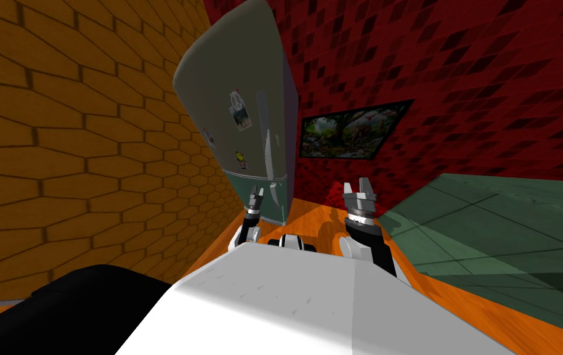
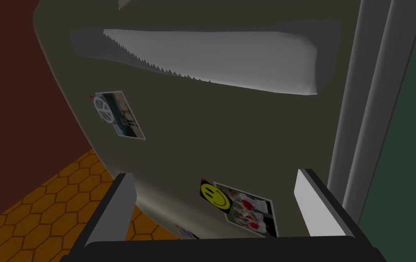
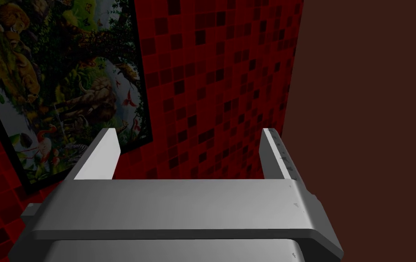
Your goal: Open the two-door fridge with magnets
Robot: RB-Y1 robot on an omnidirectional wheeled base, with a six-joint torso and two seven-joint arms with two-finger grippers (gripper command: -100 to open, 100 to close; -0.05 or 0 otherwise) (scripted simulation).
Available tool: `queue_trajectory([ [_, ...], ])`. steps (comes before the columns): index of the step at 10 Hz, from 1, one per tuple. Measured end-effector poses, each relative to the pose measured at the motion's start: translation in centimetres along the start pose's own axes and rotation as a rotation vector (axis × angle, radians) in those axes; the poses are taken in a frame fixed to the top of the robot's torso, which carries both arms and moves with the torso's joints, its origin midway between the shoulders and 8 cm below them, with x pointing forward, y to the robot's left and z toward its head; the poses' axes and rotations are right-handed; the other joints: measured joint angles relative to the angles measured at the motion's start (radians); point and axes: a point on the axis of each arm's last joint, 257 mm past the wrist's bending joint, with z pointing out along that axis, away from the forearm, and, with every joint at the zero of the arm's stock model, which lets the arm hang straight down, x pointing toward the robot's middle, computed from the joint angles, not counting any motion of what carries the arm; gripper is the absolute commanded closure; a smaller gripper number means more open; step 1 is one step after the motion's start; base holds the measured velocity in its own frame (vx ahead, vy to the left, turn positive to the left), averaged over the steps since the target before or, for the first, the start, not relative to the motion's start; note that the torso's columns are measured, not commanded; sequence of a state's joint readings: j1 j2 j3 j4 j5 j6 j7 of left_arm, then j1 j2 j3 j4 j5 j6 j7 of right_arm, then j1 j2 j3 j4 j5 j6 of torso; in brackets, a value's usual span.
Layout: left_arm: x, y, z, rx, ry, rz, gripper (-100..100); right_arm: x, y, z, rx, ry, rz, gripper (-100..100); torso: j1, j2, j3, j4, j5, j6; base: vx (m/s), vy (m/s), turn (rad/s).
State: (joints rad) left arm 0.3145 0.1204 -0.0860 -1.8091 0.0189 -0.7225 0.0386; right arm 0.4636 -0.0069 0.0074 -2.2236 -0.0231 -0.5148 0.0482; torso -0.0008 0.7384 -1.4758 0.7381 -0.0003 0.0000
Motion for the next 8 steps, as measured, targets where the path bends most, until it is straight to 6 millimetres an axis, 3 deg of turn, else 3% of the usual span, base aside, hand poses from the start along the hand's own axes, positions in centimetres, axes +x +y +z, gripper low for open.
queue_trajectory([
  [8,1.9,3.2,-1.3,-0.016,0.015,-0.020,-100,0.0,0.0,0.0,0.000,0.000,0.000,0,0.001,0.000,0.000,0.000,0.000,0.000,0.088,0.006,-0.043],
])
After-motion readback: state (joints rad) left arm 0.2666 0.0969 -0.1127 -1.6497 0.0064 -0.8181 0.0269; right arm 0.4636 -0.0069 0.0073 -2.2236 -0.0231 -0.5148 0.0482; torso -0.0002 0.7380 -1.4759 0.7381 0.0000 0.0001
